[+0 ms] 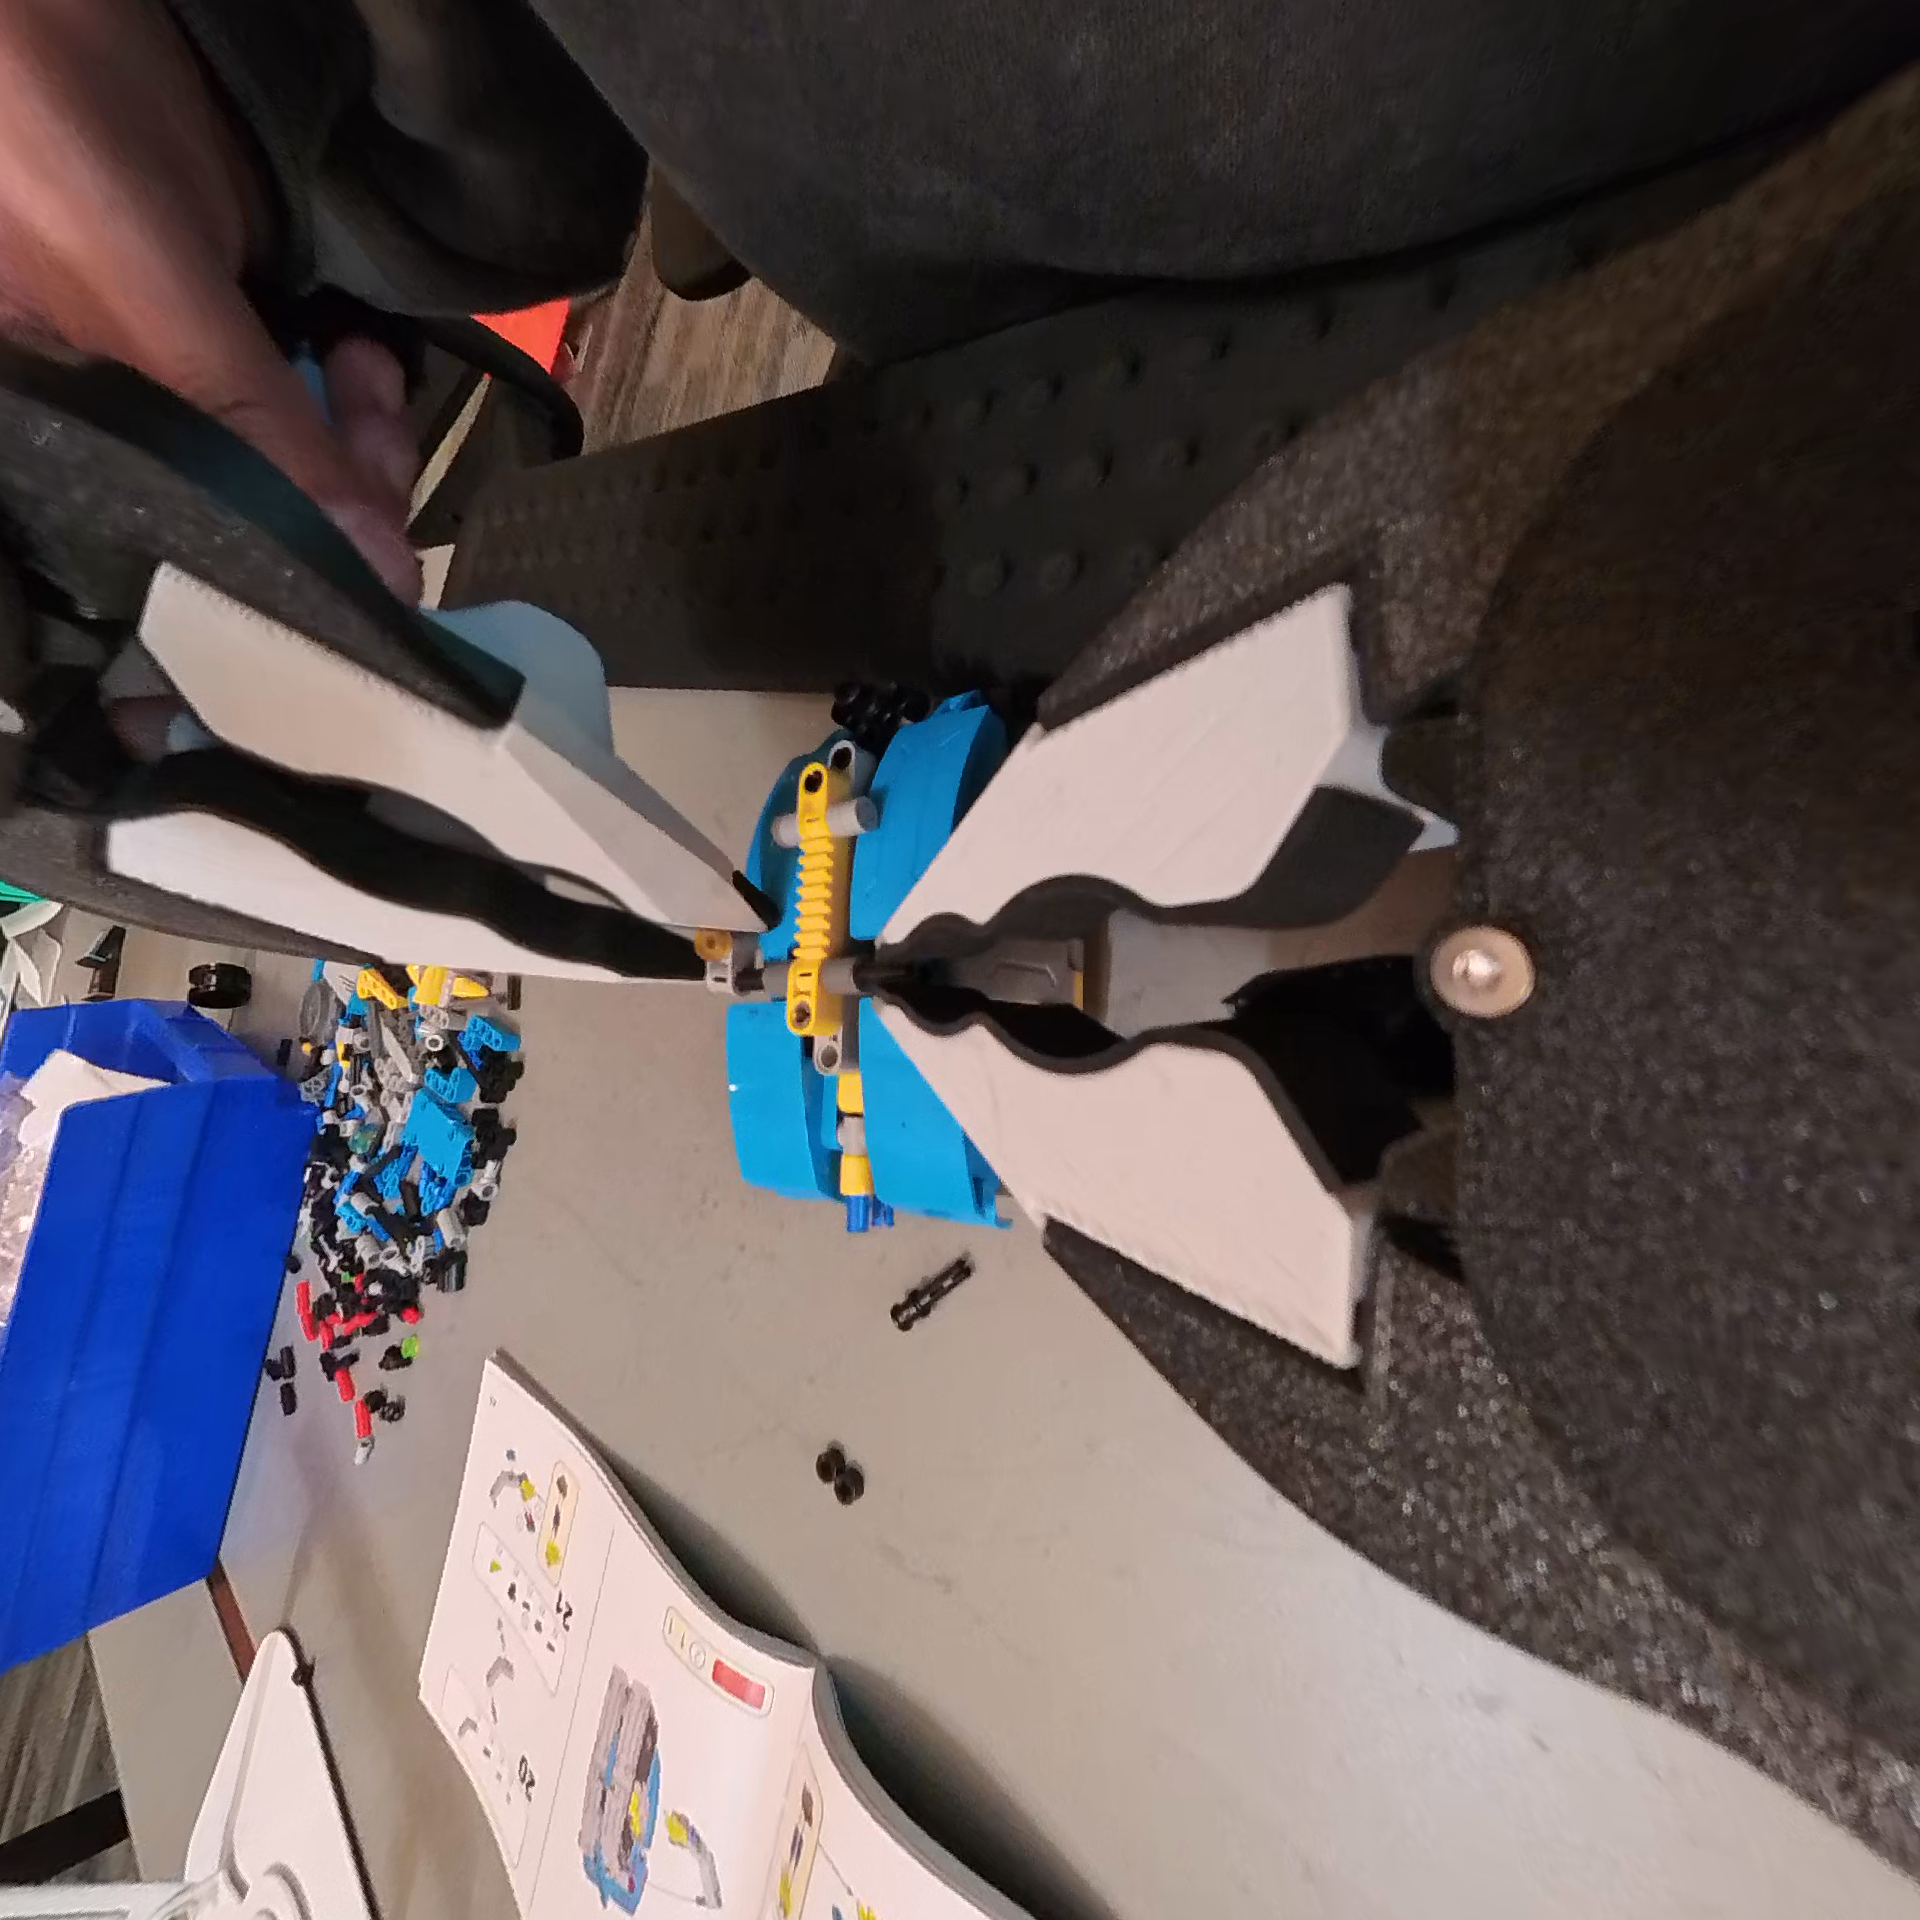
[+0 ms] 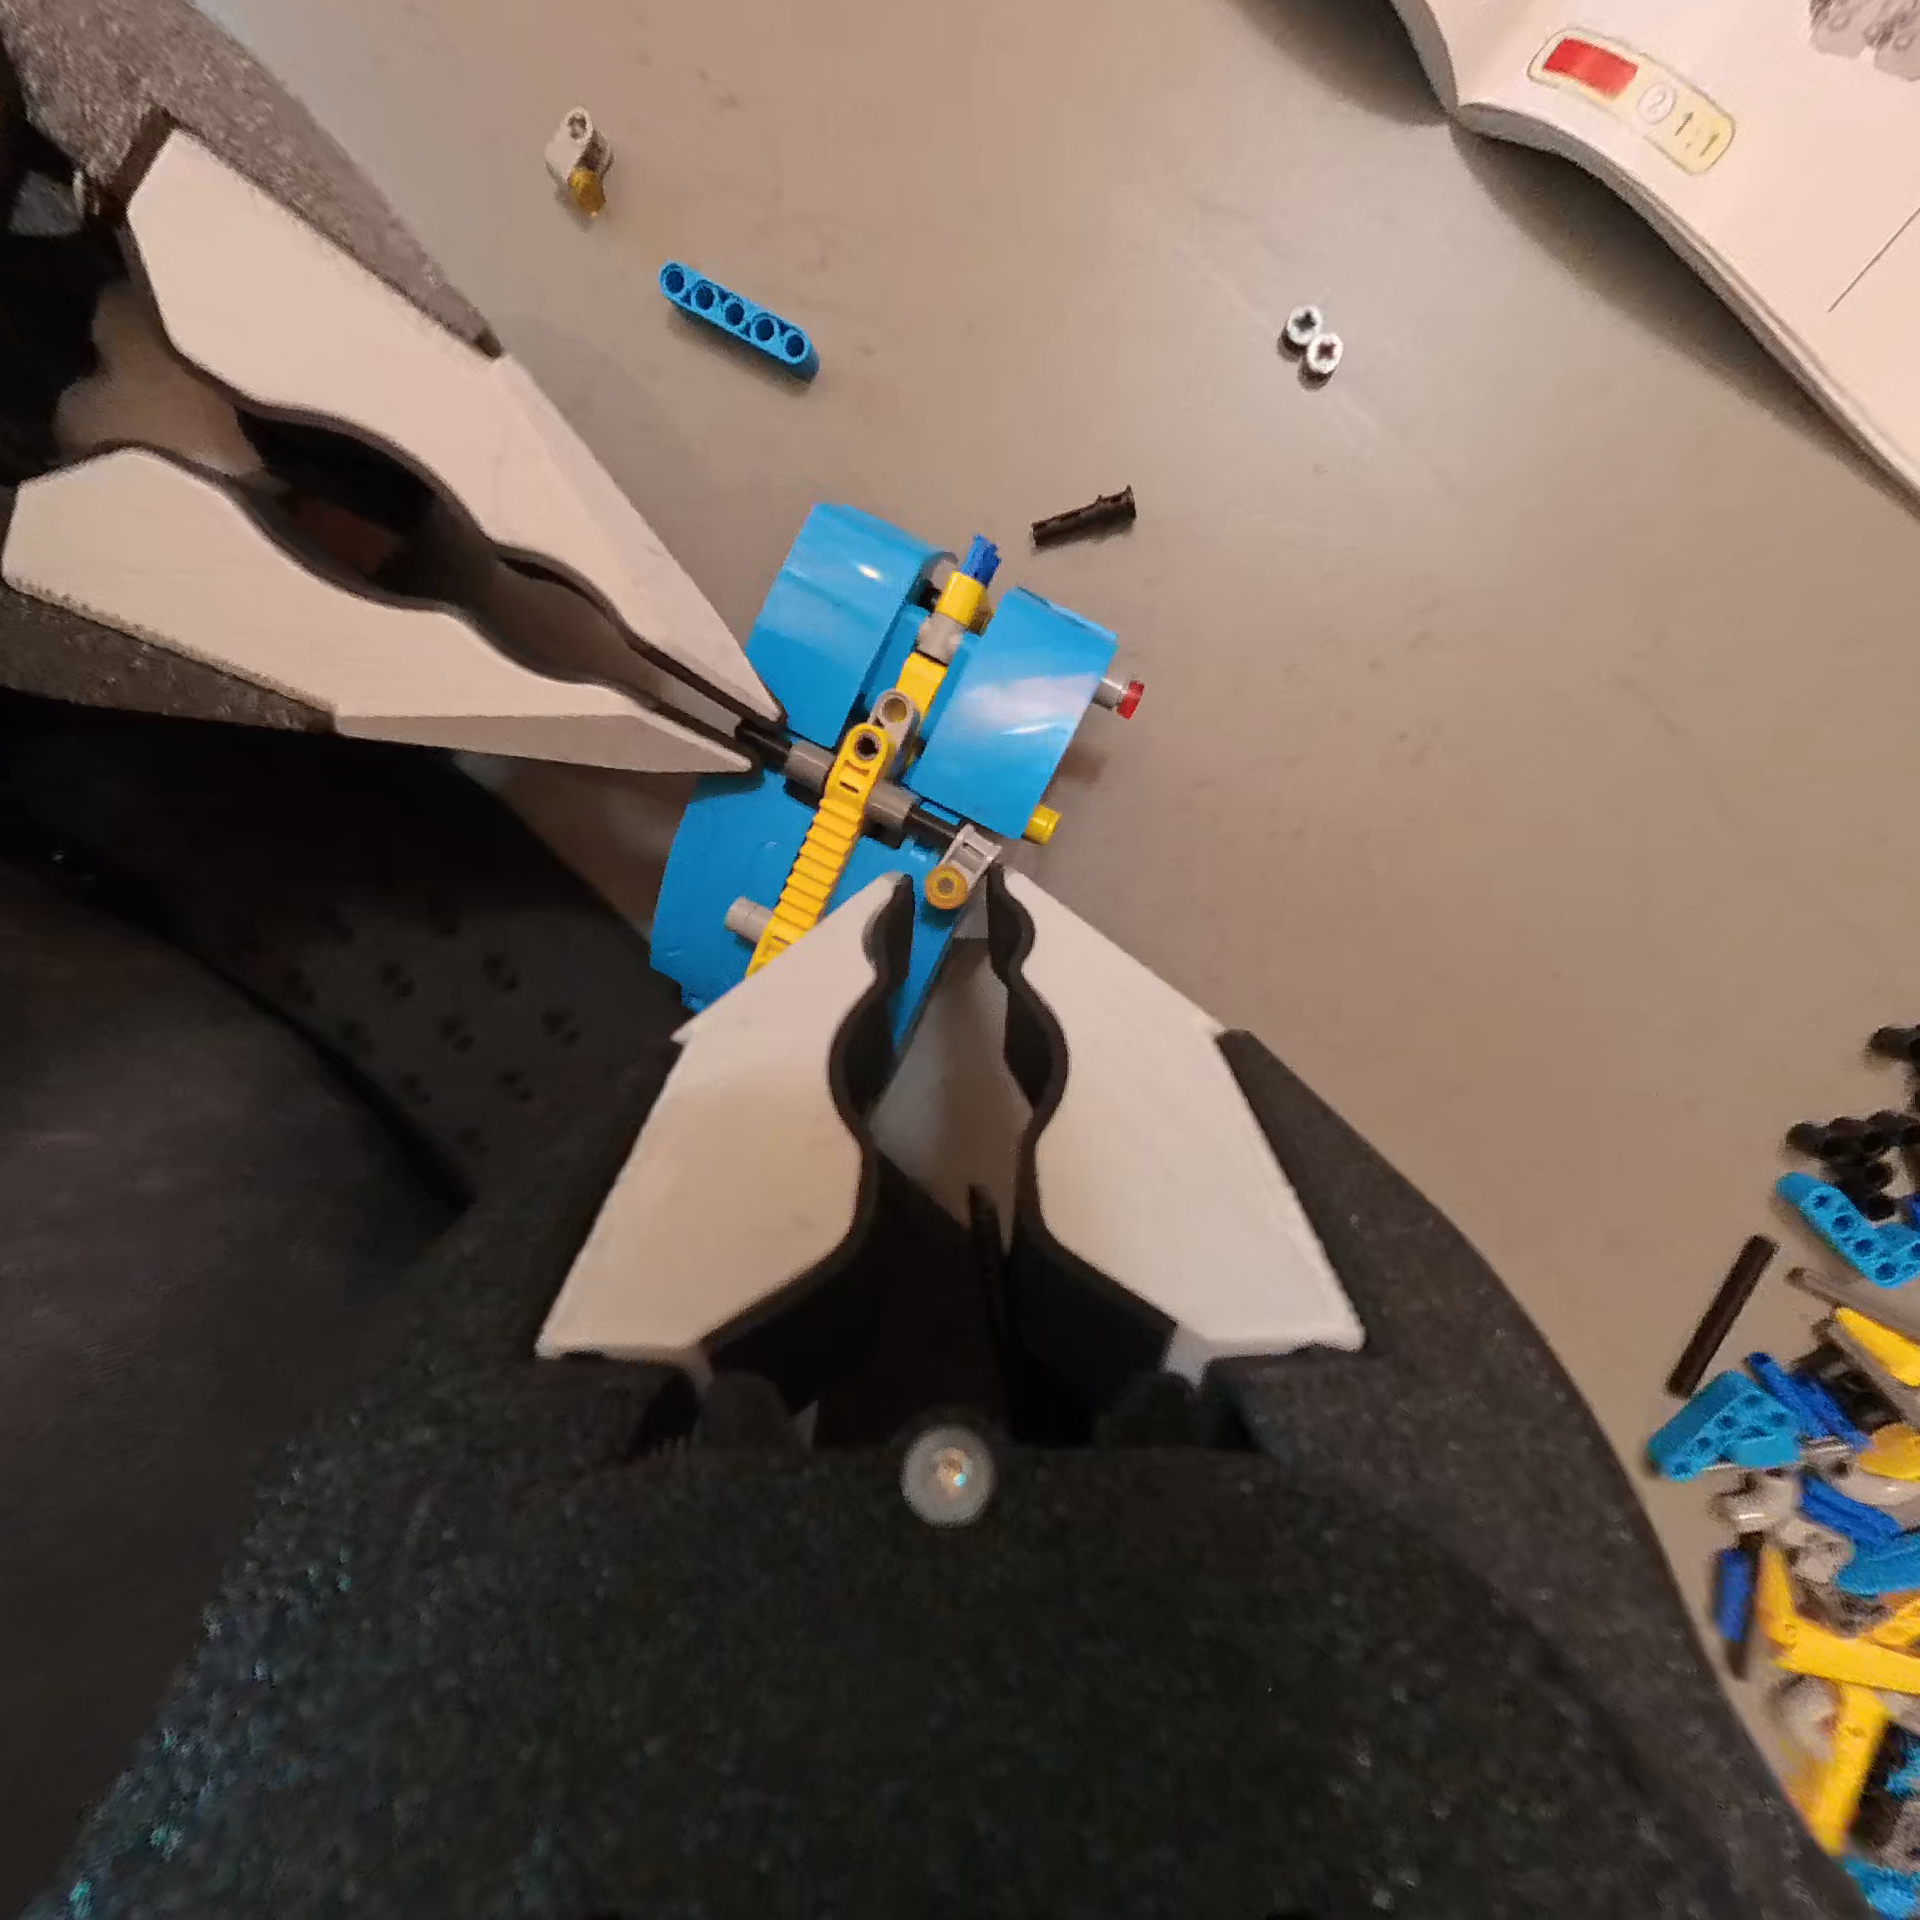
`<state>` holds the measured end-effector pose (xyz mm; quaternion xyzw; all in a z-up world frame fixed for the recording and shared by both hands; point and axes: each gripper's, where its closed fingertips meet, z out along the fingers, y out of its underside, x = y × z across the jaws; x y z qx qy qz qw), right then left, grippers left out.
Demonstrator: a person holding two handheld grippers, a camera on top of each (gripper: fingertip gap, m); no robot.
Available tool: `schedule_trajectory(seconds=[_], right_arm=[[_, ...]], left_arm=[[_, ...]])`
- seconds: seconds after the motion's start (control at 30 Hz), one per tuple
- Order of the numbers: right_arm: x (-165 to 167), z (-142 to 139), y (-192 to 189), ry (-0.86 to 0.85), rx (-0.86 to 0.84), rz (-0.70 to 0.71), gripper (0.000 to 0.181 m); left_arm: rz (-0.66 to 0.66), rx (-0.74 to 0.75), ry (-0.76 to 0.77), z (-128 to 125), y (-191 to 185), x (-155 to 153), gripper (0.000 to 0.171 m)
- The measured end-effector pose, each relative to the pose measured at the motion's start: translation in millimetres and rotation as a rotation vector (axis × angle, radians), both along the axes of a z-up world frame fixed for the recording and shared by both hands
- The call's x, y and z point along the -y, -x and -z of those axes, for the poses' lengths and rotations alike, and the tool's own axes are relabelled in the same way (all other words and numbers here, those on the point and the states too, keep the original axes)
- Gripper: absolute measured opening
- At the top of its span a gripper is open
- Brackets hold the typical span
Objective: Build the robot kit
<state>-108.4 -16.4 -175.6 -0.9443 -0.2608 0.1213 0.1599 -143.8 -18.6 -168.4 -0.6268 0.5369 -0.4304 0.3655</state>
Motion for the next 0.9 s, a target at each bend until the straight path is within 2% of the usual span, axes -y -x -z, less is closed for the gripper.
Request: schedule_trajectory(seconds=[0.27, 0.6, 0.9], right_arm=[[-4.8, -1.2, 0.6, -0.112, 0.108, -0.115, 0.011], [-9.5, -1.4, 1.1, -0.153, 0.028, -0.284, 0.014], [-9.1, 0.0, 1.1, -0.130, 0.037, -0.180, 0.010]], left_arm=[[0.007, 0.002, 0.027, 0.2, -0.3, 0.4, 0.003], [0.014, 0.008, 0.075, 0.3, 0.1, -1.9, 0.004], [0.004, 0.003, 0.044, 0.8, -0.6, -2.1, 0.003]])
